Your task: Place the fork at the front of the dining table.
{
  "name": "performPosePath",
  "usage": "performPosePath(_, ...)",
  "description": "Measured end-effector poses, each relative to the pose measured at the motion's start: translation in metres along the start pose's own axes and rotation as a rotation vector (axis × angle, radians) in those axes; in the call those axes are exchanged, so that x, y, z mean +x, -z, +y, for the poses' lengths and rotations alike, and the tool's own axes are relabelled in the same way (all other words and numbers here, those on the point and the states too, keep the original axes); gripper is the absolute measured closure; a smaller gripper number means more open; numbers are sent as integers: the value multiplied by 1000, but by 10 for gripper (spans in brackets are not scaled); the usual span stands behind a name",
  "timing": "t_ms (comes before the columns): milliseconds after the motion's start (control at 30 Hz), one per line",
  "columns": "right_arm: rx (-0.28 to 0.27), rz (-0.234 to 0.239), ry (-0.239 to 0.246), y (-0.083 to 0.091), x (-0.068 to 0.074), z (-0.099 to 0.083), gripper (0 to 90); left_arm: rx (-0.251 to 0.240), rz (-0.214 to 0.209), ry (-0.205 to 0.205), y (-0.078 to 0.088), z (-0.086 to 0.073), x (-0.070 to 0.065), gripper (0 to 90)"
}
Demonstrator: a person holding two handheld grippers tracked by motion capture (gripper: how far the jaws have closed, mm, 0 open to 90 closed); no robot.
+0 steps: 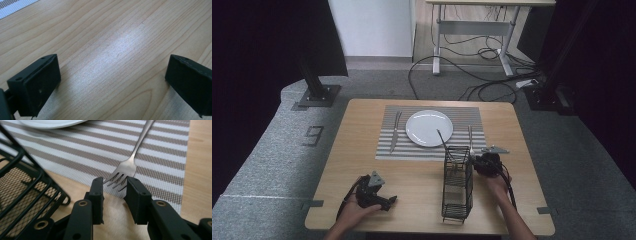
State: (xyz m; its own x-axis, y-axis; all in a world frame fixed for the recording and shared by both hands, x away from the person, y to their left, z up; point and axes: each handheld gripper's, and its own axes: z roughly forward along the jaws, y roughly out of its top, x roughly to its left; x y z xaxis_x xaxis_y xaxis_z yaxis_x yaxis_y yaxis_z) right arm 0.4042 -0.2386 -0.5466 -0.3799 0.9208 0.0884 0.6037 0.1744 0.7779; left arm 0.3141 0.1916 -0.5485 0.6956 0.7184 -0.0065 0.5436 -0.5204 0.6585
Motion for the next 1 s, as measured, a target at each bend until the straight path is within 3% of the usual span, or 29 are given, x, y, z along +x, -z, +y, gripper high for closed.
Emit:
performPosePath(233,-20,-24,-45,-8,-7,9,702,0,1,0,0,0,0,0)
performPosePath(367,-30,-8,-87,-18,-13,14,689,0,1,0,0,0,0,0)
performPosePath(533,-32,-28,-82,-27,-14,20,678,0,1,1,0,0,0,0)
performPosePath(667,-44,-11,-122,-32,-18,20,668,0,1,0,0,0,0,0)
performPosePath(1000,-32,-22,-112,-41,-20,27,649,-1,0,1,0,0,0,0)
